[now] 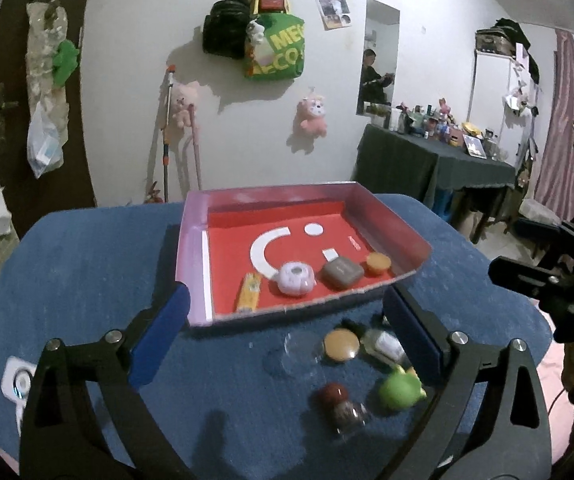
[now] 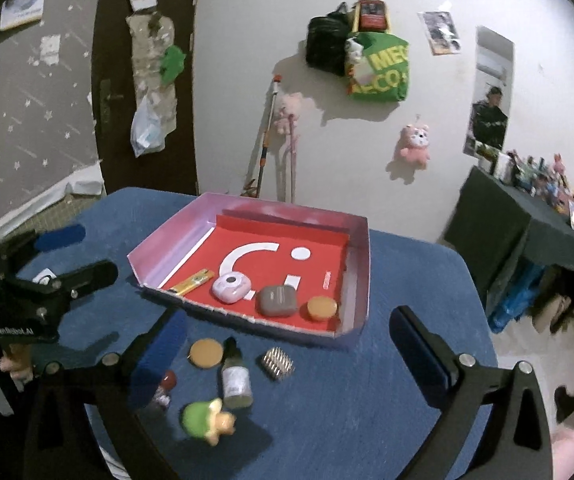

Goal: Organize rigid objects
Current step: 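Withdraw both tools from the box back over the remaining items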

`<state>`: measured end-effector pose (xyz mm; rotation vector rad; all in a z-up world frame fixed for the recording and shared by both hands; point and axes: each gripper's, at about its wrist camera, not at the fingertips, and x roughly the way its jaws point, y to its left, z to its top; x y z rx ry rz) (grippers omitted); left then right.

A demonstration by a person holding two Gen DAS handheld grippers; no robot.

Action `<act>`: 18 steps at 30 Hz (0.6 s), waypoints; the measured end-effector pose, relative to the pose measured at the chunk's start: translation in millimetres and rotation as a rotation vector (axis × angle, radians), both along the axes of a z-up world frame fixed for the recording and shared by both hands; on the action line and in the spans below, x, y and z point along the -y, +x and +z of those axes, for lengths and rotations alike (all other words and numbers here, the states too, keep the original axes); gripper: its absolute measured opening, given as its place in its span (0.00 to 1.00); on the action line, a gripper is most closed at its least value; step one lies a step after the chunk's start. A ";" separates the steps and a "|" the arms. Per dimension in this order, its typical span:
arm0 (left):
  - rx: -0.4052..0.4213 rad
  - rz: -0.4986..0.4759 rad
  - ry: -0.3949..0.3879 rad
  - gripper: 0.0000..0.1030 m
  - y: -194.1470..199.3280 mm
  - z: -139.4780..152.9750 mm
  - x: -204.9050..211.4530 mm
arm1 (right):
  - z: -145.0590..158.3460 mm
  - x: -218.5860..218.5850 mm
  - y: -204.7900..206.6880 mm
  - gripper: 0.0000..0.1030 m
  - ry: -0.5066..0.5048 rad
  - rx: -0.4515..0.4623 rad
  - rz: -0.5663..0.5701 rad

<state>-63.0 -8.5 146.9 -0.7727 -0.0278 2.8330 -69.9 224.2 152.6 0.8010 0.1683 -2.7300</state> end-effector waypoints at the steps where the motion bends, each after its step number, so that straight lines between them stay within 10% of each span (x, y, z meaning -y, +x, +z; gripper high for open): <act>1: 0.003 0.003 0.001 0.96 3.7 -3.3 -0.7 | -3.4 -2.2 5.8 1.00 -0.013 -0.001 -0.011; 18: 0.225 0.040 0.057 0.96 23.0 -92.5 -8.3 | -97.8 -16.1 31.7 1.00 -0.168 0.145 -0.074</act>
